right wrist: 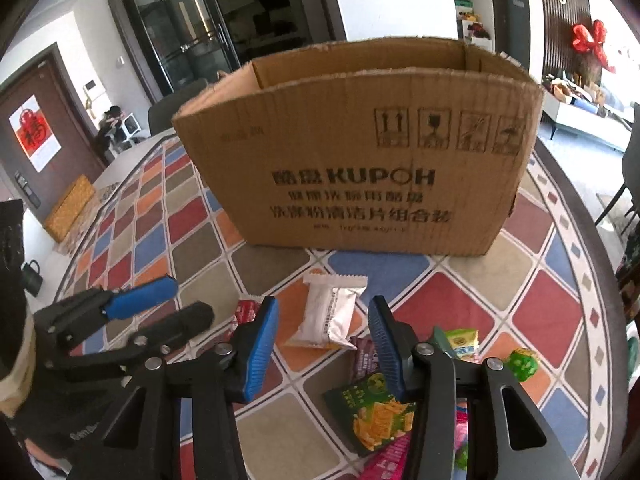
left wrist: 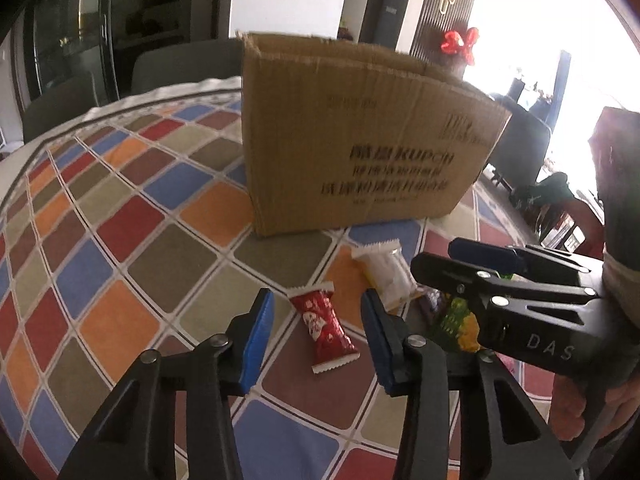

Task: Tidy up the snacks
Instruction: 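Grasp the white wrapped snack with the right tool while the left tool grasps the red-and-white candy bar, then carry both held snacks up and over the open cardboard box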

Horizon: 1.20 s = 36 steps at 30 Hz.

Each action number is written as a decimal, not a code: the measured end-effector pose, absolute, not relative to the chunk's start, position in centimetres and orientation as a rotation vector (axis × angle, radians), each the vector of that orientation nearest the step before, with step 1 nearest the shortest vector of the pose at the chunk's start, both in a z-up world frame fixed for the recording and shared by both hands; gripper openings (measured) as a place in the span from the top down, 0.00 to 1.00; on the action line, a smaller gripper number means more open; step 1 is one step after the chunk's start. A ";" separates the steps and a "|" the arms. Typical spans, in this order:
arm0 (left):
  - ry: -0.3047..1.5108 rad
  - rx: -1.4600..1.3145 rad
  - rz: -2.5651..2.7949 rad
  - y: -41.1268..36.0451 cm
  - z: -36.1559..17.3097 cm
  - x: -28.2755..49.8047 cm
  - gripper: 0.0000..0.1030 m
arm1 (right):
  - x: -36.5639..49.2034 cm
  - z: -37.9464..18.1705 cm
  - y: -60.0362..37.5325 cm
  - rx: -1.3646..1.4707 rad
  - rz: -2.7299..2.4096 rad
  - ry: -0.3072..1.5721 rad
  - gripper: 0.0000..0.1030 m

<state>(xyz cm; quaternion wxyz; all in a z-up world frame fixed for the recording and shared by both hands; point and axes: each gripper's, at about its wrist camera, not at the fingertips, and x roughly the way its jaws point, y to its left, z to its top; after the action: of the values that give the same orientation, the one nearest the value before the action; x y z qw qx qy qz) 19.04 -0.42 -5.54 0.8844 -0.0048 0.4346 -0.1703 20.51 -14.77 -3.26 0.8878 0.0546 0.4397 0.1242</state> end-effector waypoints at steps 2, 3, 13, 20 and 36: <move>0.924 -0.006 -0.362 -0.6 -6.2 19.2 0.60 | 20.8 -3.7 -14.6 0.123 0.261 0.929 0.55; 0.930 -0.004 -0.365 -0.7 -6.4 19.2 0.61 | 20.9 -3.9 -14.5 0.128 0.266 0.937 0.56; 0.984 0.021 -0.386 -1.8 -8.2 20.2 0.65 | 22.6 -5.9 -12.9 0.119 0.261 0.997 0.60; 1.004 0.022 -0.372 -2.0 -9.0 21.0 0.70 | 23.7 -7.2 -12.1 0.106 0.245 1.037 0.63; 1.025 0.010 -0.350 -1.8 -9.9 21.4 0.79 | 25.0 -9.0 -10.6 0.089 0.238 1.075 0.68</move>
<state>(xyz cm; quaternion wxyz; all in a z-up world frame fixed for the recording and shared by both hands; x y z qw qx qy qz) 21.38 -1.83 -9.90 0.8569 0.0045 0.4879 -0.1665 25.00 -10.61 -9.00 0.8514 0.0421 0.5104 0.1132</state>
